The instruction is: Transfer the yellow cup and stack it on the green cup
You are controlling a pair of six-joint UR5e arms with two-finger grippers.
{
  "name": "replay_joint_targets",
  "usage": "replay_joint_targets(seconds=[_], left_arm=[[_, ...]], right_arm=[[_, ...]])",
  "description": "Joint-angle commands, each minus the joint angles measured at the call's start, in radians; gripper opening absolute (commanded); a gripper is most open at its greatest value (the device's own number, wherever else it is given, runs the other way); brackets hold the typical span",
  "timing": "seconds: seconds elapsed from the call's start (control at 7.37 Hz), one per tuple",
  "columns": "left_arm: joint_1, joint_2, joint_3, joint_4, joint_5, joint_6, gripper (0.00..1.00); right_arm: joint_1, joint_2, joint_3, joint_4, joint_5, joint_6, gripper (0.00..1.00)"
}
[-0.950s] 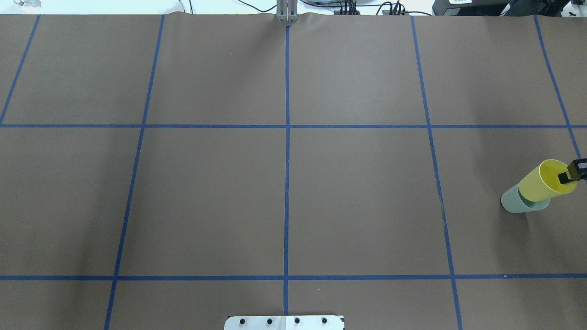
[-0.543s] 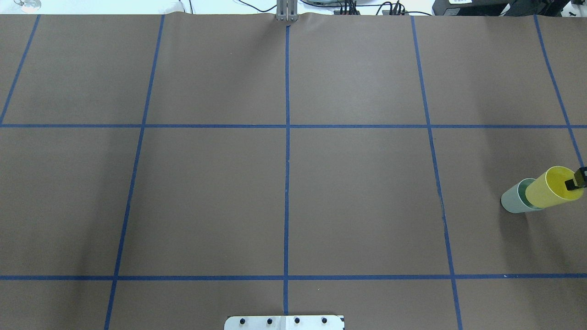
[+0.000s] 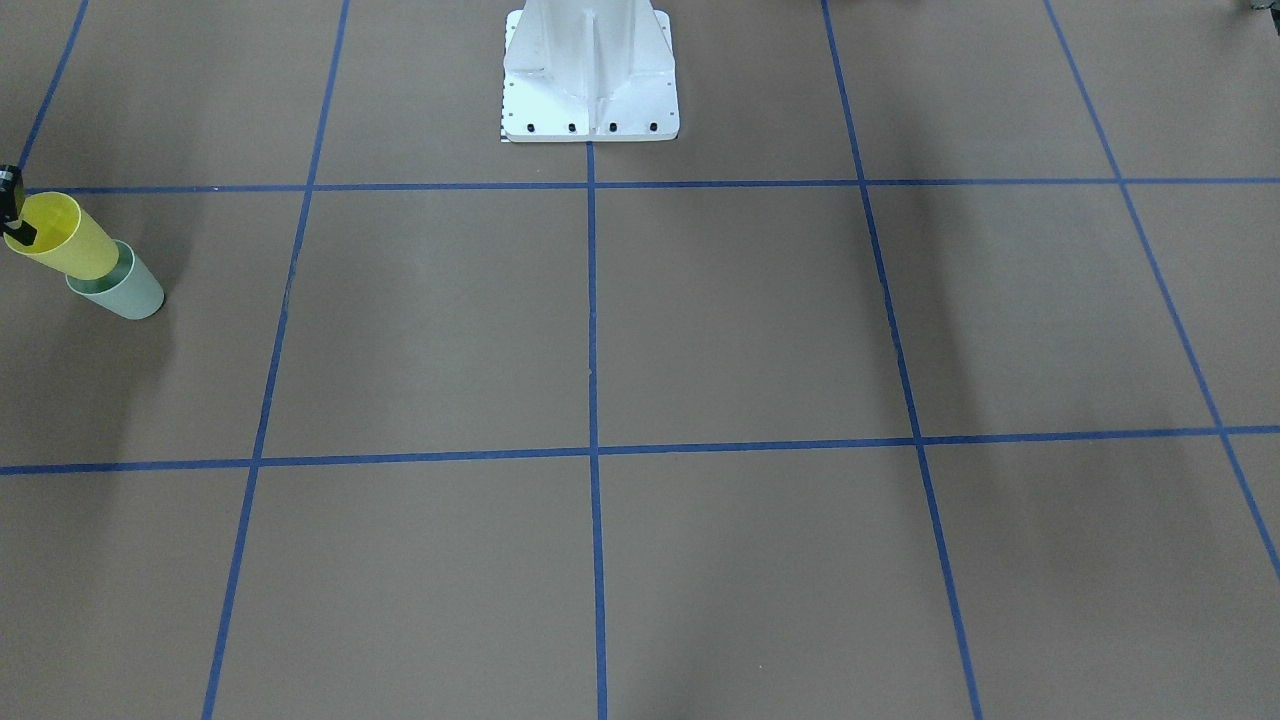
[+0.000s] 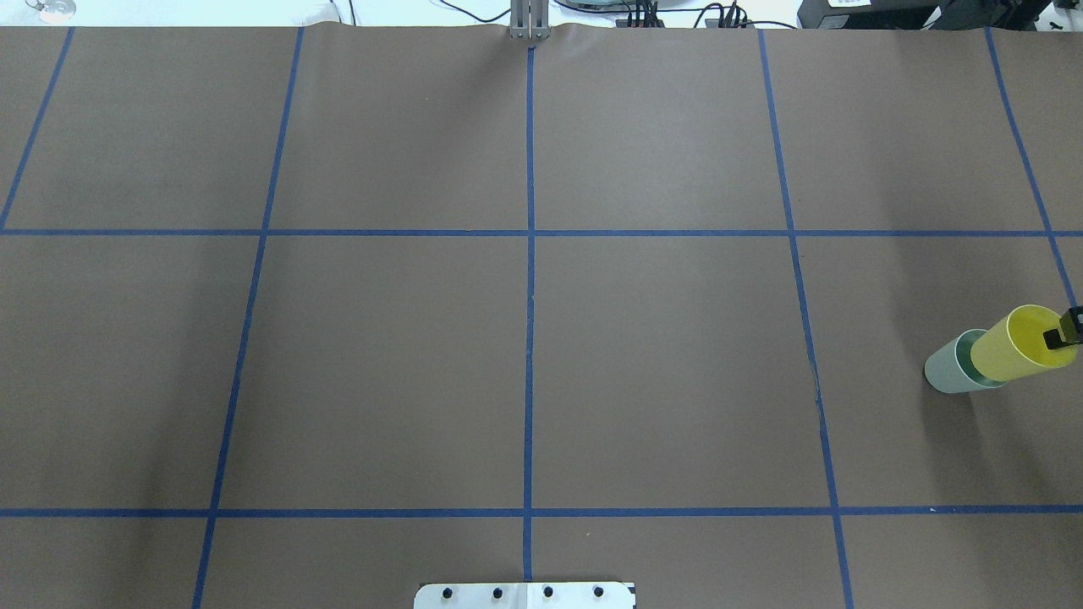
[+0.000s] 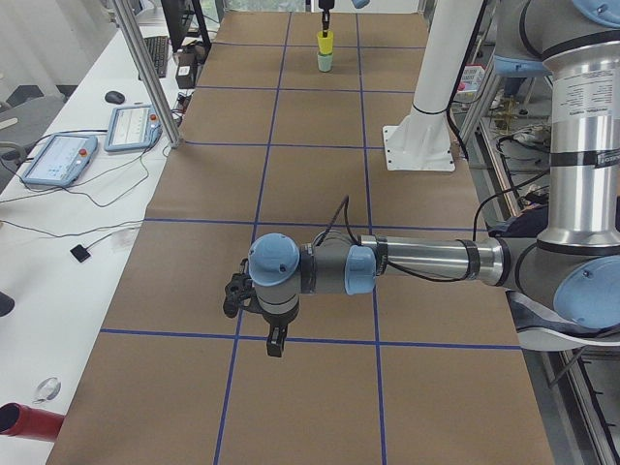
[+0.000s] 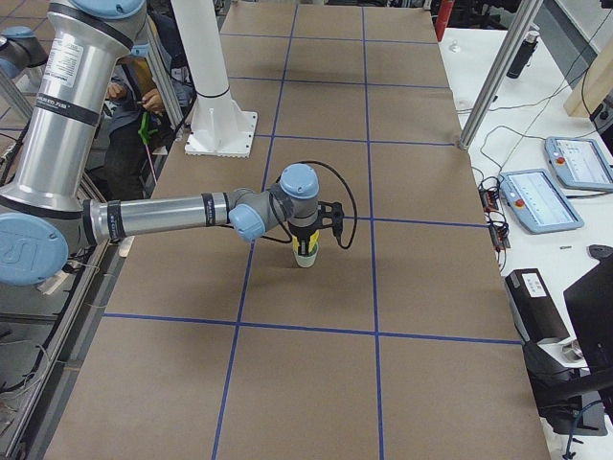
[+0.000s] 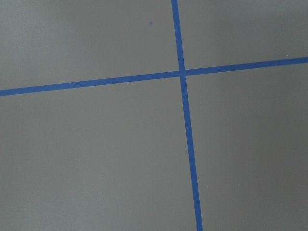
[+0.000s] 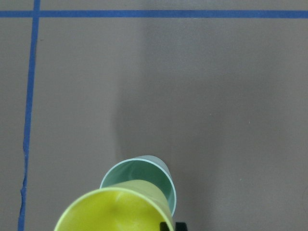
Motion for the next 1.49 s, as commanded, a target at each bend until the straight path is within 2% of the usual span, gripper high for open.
replay_joint_targets(seconds=[0.0,0.14,0.68,0.95,1.09,1.36], left_arm=[[0.0,0.0,0.002,0.0,0.0,-0.001,1.0],[0.0,0.0,0.0,0.0,0.0,-0.001,1.0],[0.0,-0.002,0.0,0.0,0.0,-0.001,1.0],[0.0,0.0,0.0,0.0,0.0,-0.001,1.0],[0.0,0.0,0.002,0.0,0.0,-0.001,1.0],[0.0,0.0,0.002,0.0,0.0,-0.001,1.0]], right_arm=[[-0.001,0.012,-0.001,0.0,-0.001,0.001,0.64],[-0.001,0.013,-0.001,0.0,0.002,0.001,1.0],[0.005,0.047,-0.01,-0.012,0.005,-0.011,1.0],[0.069,0.068,-0.071,-0.02,0.005,-0.057,1.0],[0.124,0.078,-0.08,-0.108,-0.003,-0.185,1.0],[0.265,0.174,-0.081,-0.387,-0.047,-0.45,1.0]])
